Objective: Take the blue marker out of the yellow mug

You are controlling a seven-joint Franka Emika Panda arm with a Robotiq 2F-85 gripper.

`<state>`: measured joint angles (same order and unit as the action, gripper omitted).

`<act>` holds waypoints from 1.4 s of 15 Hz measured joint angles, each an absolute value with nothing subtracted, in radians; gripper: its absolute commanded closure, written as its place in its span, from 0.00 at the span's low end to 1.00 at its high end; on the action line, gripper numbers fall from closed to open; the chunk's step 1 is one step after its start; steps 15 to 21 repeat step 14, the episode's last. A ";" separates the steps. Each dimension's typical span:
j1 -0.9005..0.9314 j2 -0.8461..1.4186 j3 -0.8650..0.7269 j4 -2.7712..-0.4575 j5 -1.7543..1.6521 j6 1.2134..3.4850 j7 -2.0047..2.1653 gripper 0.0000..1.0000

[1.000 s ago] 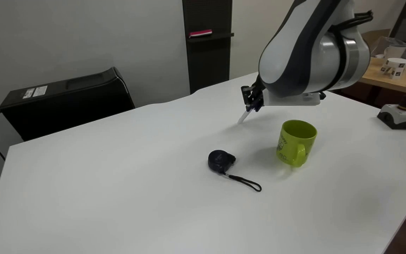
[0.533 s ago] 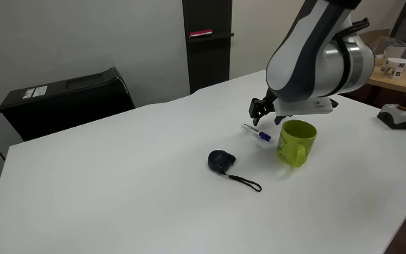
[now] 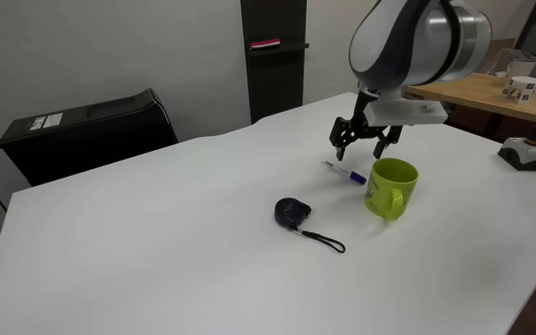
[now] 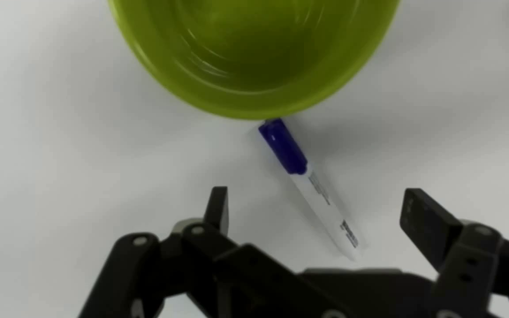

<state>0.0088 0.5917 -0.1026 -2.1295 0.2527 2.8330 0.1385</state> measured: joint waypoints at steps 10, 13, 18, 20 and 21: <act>-0.084 0.368 -0.053 -2.034 0.281 2.268 0.060 0.00; -0.088 0.365 -0.050 -2.036 0.280 2.263 0.056 0.00; -0.088 0.368 -0.050 -2.036 0.280 2.265 0.056 0.00; -0.088 0.368 -0.050 -2.036 0.280 2.265 0.056 0.00; -0.088 0.368 -0.050 -2.036 0.280 2.265 0.056 0.00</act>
